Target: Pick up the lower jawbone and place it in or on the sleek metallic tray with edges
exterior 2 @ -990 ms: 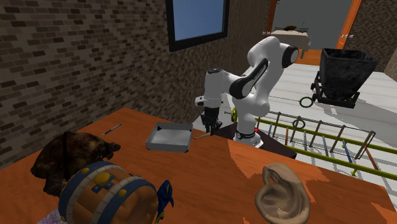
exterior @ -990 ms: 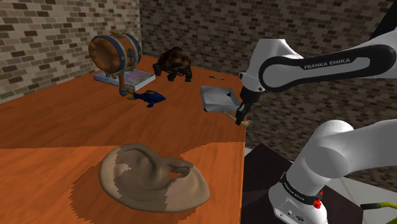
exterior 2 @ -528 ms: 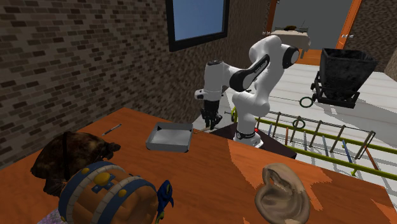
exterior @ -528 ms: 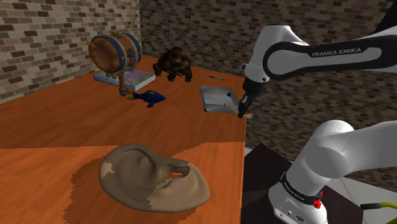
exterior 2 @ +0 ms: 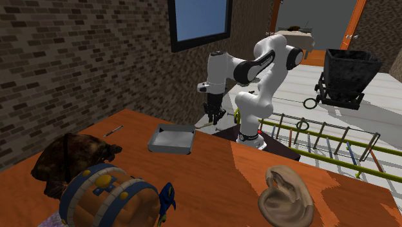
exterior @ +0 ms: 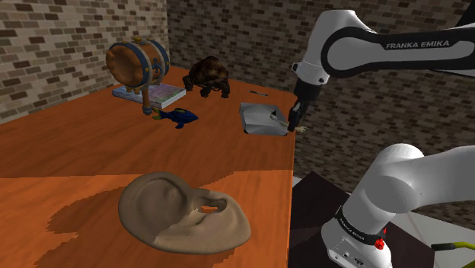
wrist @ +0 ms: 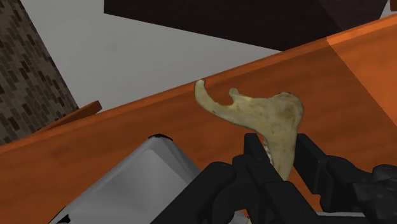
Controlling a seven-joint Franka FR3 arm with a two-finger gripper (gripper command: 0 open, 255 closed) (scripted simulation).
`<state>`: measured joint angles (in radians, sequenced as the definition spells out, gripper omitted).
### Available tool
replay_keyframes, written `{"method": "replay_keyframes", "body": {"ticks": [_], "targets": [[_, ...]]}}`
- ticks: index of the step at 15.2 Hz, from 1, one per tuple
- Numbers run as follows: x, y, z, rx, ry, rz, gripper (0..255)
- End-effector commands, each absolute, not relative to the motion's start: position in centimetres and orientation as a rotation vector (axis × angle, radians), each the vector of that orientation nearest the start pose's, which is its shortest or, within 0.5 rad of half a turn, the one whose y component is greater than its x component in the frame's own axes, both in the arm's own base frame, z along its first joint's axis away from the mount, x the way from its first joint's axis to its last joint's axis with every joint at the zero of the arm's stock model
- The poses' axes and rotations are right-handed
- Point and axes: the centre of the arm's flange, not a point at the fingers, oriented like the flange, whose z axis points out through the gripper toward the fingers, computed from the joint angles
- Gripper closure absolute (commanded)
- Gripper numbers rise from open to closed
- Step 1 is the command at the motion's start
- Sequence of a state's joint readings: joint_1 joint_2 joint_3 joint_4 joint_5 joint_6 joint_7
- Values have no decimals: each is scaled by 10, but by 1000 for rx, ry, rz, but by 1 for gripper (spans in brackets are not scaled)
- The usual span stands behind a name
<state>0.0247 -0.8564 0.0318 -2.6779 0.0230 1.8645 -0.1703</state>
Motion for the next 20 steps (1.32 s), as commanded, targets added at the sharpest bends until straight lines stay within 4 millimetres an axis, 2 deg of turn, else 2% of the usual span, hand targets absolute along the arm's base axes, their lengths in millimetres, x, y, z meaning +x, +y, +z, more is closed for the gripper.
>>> {"method": "replay_keyframes", "body": {"ticks": [1,4,18,20], "targets": [[299,19,495,-3128,-330,-66,255],[299,19,508,-3128,-330,-66,255],[471,-47,522,-3128,-330,-66,255],[471,-47,512,-3128,-330,-66,255]]}}
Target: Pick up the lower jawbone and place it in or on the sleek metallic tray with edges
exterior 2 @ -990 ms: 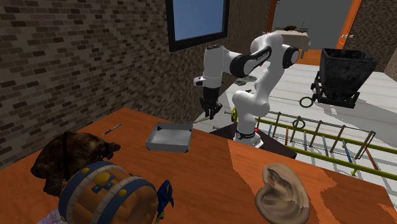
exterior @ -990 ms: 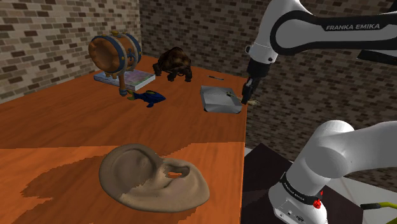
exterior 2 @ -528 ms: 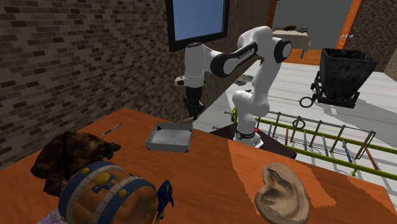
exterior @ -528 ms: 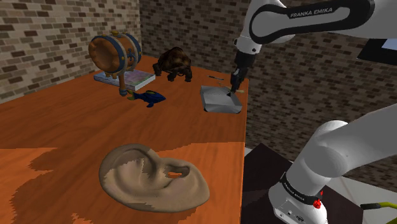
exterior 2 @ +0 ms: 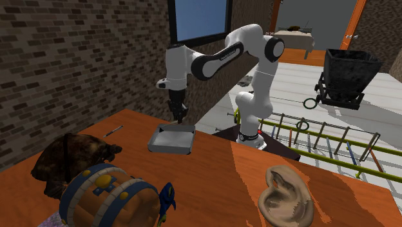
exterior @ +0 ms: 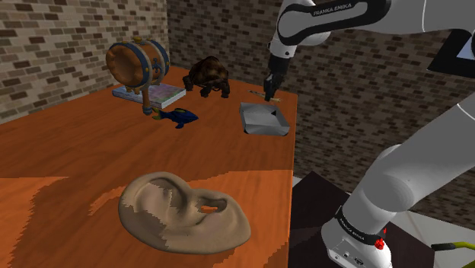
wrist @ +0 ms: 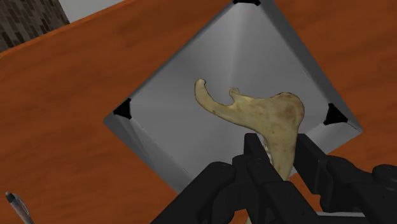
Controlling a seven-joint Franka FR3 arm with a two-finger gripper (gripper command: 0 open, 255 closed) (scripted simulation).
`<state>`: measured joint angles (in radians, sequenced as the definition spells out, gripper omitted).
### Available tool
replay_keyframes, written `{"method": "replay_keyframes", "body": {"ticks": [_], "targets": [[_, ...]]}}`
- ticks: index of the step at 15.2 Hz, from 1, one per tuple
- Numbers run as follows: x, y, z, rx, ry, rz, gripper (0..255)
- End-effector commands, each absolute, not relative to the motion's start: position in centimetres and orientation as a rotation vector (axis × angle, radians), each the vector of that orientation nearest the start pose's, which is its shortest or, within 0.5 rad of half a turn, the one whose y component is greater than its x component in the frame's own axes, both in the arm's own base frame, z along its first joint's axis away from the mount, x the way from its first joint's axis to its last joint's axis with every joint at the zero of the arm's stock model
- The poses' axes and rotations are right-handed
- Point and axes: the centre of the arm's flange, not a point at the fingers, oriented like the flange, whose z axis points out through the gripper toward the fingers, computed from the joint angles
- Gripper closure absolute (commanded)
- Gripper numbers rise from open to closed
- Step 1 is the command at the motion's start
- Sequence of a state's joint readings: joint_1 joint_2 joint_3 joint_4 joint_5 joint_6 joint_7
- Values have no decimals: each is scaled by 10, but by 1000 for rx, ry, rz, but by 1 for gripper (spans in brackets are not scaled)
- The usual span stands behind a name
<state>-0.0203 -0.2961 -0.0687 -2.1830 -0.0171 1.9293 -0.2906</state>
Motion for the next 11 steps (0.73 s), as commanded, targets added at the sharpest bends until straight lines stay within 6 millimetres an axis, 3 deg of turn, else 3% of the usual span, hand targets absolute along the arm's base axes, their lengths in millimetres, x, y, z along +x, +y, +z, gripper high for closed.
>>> {"method": "replay_keyframes", "body": {"ticks": [1,11], "targets": [[470,-47,506,-3128,-330,-66,255],[471,-47,454,-3128,-330,-66,255]]}}
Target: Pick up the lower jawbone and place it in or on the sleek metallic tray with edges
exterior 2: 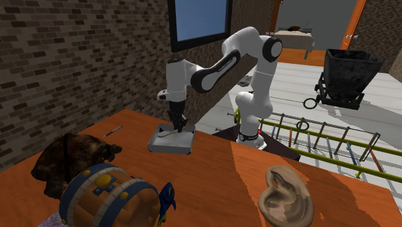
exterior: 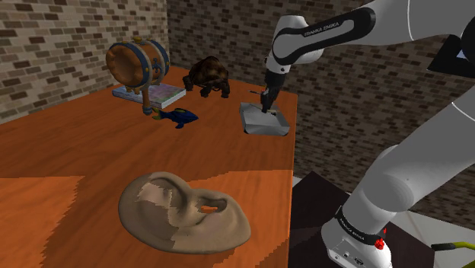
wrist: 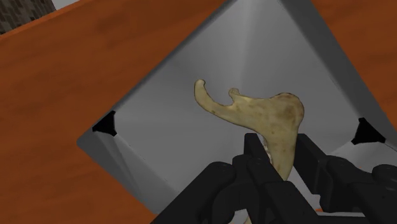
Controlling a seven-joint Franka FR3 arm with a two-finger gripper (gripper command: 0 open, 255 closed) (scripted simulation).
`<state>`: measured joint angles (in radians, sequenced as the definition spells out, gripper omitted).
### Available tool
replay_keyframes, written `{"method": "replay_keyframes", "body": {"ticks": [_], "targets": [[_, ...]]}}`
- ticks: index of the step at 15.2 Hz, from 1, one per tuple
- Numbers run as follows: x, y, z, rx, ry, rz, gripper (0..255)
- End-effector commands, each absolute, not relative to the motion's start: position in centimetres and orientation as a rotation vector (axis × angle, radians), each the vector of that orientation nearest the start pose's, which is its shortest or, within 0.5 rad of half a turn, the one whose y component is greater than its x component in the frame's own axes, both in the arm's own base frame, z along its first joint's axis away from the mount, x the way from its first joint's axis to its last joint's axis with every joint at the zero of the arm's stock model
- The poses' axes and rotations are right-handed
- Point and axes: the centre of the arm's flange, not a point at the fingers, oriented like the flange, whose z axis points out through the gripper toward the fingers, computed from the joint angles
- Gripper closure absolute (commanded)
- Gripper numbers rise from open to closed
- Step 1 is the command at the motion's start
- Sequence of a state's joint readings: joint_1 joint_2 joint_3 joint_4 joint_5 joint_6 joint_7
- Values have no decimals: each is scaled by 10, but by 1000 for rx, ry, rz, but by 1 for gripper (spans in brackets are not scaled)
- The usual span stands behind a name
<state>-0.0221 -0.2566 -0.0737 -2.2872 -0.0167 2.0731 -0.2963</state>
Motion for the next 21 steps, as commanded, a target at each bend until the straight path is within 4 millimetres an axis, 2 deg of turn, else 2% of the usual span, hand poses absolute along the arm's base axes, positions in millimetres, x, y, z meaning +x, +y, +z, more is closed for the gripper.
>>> {"method": "replay_keyframes", "body": {"ticks": [1,3,10,11,16,20,21], "targets": [[471,-47,448,-3128,-330,-66,255],[471,-47,438,-3128,-330,-66,255],[471,-47,438,-3128,-330,-66,255],[471,-47,438,-3128,-330,-66,0],[471,-47,438,-3128,-330,-66,0],[468,-47,488,-3128,-330,-66,0],[468,-47,488,-3128,-330,-66,0]]}}
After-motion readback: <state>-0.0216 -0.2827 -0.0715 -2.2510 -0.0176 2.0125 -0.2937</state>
